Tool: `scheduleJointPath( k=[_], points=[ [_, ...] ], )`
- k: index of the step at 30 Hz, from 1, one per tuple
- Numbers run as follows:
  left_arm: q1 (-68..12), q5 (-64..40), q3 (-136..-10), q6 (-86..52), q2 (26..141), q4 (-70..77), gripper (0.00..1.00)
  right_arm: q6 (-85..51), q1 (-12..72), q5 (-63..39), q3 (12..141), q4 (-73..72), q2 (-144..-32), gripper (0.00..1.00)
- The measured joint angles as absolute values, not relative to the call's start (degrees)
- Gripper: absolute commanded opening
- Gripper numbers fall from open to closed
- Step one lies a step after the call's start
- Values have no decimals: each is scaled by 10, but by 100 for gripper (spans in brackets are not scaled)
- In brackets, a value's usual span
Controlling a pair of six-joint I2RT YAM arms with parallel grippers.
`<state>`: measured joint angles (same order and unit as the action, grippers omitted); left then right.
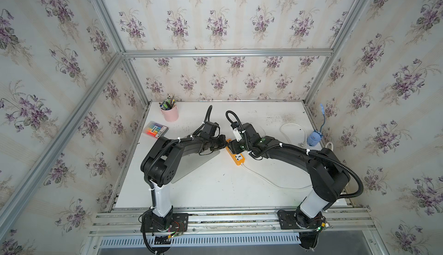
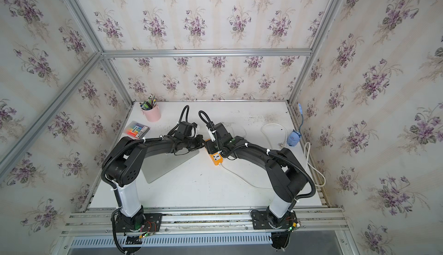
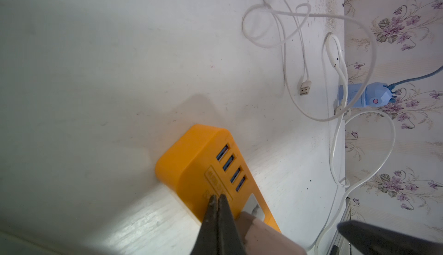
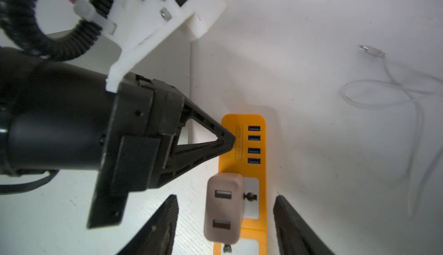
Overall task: Unplug the laptop charger
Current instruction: Remove the plug from the socket, then place the plug at the center of the board.
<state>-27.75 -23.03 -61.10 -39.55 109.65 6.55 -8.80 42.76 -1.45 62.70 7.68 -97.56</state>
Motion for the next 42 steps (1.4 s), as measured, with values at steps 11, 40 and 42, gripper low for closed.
scheduleJointPath(
  k=[11, 40, 42],
  points=[
    [-277, -241, -603, -410, 1105, 99, 7, -84, 449, 40, 656, 110, -1030, 25],
    [-277, -207, -607, -405, 1082, 60, 11, -112, 205, -6, 488, 124, -823, 4],
    [-277, -207, -610, -397, 1067, 48, 14, -120, 153, -58, 450, 126, -801, 4]
  ],
)
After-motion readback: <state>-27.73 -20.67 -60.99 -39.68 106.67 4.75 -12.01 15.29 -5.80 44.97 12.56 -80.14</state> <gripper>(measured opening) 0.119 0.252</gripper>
